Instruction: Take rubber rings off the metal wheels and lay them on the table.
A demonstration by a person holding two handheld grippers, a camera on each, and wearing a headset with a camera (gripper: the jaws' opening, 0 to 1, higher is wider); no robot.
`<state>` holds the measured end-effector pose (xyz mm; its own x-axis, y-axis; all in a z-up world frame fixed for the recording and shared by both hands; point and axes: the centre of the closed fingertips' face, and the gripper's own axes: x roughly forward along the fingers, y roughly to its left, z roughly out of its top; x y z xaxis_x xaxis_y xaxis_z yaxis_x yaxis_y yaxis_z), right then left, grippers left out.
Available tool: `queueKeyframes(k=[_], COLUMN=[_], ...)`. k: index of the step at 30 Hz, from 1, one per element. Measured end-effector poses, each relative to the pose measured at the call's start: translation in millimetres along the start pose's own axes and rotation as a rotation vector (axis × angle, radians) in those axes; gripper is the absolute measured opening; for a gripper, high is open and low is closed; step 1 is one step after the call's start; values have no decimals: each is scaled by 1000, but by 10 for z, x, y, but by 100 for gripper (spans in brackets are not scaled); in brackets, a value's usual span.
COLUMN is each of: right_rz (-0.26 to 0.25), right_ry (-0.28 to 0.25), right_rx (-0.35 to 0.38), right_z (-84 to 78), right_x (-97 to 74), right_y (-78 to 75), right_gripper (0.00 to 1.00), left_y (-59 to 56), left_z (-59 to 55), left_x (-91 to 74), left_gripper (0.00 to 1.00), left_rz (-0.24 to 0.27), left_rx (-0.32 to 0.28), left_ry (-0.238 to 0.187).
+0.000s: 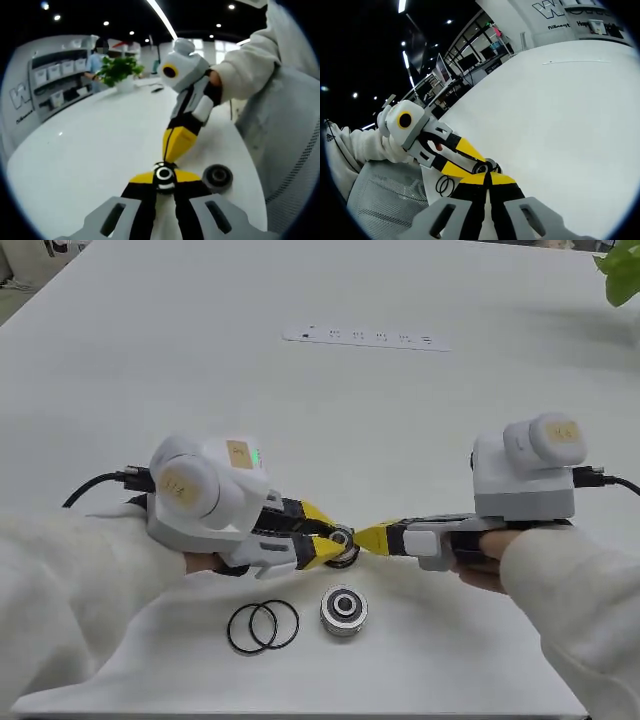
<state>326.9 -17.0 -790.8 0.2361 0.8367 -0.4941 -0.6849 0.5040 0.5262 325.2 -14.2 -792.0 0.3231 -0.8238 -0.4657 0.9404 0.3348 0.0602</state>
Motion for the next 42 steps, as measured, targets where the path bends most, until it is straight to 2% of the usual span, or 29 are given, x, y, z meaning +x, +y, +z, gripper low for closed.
queueKeyframes(k=[42], right_rz=[22], right_ry=[-6], right_rx=[-22], right_z=[14], right_x=[7], right_y=[43], right_gripper=[0], left_y=[-2], left_z=[0], left_x=[-6], left_gripper=[14], left_rz=[4], left_rx=[-7], left_ry=[-10])
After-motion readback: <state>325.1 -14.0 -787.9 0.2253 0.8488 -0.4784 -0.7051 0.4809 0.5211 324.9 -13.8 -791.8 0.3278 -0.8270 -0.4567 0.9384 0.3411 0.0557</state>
